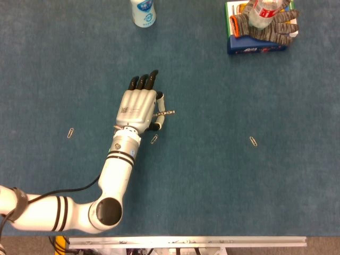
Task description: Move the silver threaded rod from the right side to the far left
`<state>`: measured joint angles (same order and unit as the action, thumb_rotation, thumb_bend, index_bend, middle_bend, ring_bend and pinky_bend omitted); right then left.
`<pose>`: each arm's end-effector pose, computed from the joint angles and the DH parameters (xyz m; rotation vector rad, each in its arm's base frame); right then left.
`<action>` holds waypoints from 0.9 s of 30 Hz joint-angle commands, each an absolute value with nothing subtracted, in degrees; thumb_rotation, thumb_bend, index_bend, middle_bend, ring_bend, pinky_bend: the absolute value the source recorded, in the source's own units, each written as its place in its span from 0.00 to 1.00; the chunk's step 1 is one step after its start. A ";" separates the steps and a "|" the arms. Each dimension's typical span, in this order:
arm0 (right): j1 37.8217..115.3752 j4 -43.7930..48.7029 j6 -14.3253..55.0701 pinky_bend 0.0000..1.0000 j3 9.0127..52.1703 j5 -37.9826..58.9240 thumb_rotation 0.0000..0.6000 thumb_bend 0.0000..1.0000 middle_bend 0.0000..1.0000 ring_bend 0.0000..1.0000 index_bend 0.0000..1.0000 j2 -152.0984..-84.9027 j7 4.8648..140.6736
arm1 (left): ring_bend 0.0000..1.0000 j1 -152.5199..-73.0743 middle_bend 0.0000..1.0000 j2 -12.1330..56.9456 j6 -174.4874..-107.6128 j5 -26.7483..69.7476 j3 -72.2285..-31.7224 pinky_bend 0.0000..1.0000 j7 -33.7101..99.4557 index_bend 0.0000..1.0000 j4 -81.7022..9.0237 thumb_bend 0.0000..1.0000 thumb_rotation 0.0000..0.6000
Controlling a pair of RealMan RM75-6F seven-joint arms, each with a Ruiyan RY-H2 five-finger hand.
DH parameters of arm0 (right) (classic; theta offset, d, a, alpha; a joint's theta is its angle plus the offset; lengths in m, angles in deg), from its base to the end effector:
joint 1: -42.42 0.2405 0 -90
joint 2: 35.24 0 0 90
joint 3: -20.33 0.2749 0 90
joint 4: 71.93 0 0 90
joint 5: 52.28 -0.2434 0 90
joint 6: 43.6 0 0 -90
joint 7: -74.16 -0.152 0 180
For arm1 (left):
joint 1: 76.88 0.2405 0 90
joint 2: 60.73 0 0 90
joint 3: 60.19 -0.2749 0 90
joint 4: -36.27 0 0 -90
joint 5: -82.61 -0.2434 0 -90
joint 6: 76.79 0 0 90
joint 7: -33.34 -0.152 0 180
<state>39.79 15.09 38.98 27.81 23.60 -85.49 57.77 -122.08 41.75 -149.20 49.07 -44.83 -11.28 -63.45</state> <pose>-0.4110 -0.1602 0.2644 1.1101 -0.9290 0.7641 -0.0836 0.3086 -0.1011 -1.6774 -1.2738 -0.7819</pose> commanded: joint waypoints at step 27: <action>39.60 17.21 40.05 0.00 26.82 25.01 1.00 0.17 0.11 0.00 0.23 -85.34 60.05 | 0.00 -114.32 0.00 32.50 -155.19 43.87 -50.45 0.00 -4.69 0.53 -74.78 0.36 1.00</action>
